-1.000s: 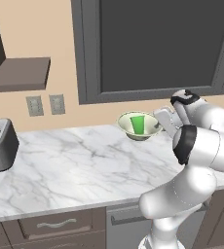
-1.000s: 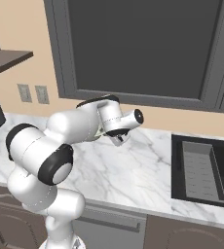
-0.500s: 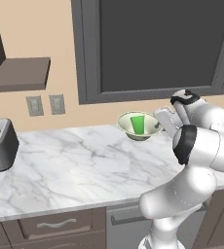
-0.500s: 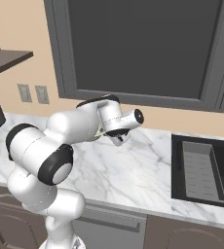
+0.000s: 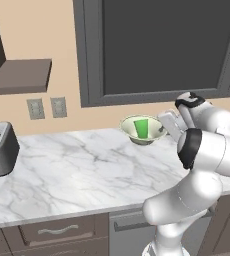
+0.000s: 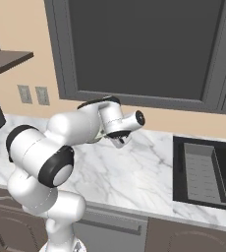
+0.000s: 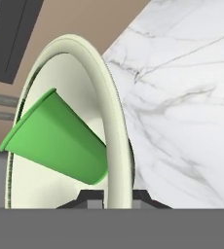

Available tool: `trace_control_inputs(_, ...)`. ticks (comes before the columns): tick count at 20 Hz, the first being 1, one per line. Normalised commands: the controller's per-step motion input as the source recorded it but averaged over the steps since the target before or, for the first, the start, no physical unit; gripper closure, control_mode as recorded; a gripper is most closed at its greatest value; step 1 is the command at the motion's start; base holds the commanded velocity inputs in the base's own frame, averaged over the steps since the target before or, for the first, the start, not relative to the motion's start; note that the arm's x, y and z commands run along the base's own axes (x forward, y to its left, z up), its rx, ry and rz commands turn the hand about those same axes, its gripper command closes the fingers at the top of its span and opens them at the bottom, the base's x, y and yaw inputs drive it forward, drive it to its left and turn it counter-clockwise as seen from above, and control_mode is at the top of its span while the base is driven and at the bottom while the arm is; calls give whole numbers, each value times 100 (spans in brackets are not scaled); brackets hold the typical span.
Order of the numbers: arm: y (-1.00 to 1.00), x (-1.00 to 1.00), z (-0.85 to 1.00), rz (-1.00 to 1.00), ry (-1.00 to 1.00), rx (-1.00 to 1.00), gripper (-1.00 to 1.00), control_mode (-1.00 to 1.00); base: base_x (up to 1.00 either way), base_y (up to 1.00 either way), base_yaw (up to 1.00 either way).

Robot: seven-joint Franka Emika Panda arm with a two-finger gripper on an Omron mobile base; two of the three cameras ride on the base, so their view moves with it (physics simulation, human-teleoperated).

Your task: Place the cup inside the bowl on the dining table and move the bowl to any counter.

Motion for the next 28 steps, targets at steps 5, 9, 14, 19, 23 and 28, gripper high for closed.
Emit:
trace_control_inputs(5,5,0,-15,0,0,0,100,-100,0,0,0)
trace_control_inputs(9,0,0,-5,0,0,0,100,-100,0,0,0)
trace_control_inputs(14,0,0,-1,-1,0,0,100,-100,0,0,0)
trace_control_inputs(19,0,0,-12,0,2,-5,100,-100,0,0,0)
trace_control_inputs(23,0,-2,-14,0,6,-7,100,-100,0,0,0)
trace_control_inputs(28,0,-14,-19,0,2,-1,100,-100,0,0,0)
